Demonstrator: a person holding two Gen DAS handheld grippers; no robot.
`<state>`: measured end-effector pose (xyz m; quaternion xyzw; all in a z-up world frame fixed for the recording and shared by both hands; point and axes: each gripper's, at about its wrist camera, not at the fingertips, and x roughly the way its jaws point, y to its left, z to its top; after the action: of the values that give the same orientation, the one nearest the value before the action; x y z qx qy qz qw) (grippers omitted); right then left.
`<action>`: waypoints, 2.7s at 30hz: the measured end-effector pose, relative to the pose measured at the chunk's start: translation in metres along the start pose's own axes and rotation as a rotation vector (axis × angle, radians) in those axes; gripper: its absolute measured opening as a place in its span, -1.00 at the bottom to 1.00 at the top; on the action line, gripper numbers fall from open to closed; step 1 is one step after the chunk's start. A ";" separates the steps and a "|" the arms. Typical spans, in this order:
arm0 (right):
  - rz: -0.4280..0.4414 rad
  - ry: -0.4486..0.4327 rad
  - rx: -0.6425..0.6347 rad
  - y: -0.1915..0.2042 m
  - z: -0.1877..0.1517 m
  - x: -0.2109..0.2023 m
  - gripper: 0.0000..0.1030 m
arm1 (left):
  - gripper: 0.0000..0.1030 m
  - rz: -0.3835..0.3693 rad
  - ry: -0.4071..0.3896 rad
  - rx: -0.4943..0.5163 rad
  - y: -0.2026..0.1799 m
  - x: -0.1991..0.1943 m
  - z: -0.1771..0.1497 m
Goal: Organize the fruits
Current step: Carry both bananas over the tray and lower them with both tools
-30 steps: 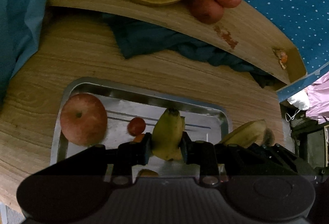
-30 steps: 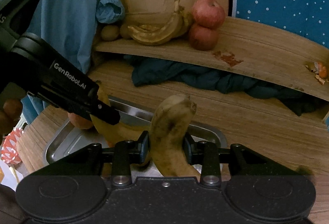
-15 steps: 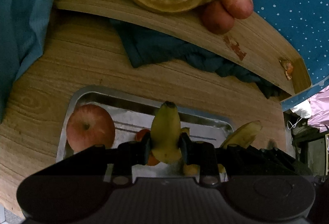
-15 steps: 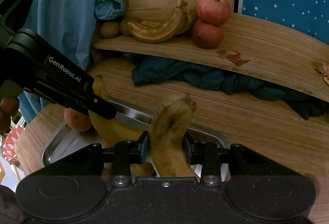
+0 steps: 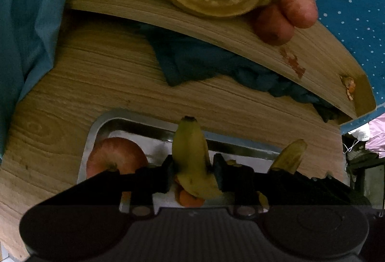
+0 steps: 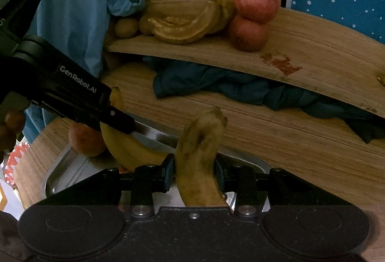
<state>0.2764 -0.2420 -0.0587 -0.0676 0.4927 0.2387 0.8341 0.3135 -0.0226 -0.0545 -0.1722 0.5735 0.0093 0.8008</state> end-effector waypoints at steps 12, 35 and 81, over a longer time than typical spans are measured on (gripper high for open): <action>-0.006 0.022 0.008 0.000 0.003 0.013 -0.28 | -0.19 0.014 0.010 -0.005 0.009 0.012 0.011; 0.021 0.080 -0.002 0.003 0.008 0.030 -0.24 | -0.13 0.009 0.026 -0.005 0.015 0.018 0.011; 0.053 0.085 0.036 -0.003 0.003 0.029 0.57 | 0.52 0.030 0.019 0.061 -0.001 0.027 0.008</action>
<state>0.2915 -0.2338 -0.0821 -0.0498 0.5337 0.2487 0.8068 0.3300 -0.0259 -0.0775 -0.1395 0.5837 0.0021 0.7999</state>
